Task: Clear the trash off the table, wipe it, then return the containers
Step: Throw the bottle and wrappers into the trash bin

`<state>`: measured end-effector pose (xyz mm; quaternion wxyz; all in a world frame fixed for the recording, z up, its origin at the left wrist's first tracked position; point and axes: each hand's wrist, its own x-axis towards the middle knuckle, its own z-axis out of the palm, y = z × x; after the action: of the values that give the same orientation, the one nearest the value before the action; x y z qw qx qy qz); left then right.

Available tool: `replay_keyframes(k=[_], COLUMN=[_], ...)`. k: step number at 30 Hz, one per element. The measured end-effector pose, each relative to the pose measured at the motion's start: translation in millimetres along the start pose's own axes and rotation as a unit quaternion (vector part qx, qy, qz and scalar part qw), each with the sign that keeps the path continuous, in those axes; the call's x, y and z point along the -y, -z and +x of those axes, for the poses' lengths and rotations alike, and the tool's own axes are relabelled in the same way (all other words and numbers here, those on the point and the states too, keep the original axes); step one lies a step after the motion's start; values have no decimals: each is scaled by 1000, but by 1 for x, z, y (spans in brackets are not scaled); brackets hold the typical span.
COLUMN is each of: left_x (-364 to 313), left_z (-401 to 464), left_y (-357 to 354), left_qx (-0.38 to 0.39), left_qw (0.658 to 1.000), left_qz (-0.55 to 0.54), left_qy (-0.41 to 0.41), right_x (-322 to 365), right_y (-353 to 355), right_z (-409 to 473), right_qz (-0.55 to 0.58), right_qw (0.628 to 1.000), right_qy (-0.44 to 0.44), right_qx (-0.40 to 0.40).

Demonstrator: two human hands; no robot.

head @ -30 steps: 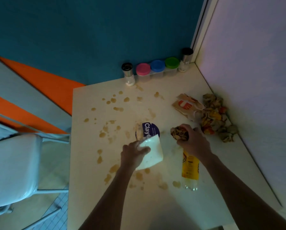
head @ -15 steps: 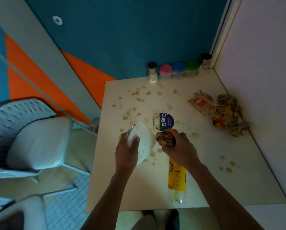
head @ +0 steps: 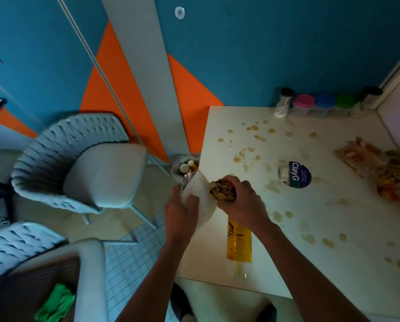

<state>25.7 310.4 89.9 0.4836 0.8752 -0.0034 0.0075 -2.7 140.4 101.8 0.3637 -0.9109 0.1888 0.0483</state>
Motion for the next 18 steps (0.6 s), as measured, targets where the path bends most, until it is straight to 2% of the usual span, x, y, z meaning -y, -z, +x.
replay_keyframes(k=[10,18], left_x=[80,128], left_z=[104,185], left_y=[92,105], left_qx=[69,111], left_qw=[997,990], left_qz=[43,91], left_qy=[-8,-15], right_x=[105,140], right_y=[-109,-169], right_z=[55,121], right_qz=[-1,33], right_qw=[999,996], right_qy=[-44,-65], right_qx=[32,42])
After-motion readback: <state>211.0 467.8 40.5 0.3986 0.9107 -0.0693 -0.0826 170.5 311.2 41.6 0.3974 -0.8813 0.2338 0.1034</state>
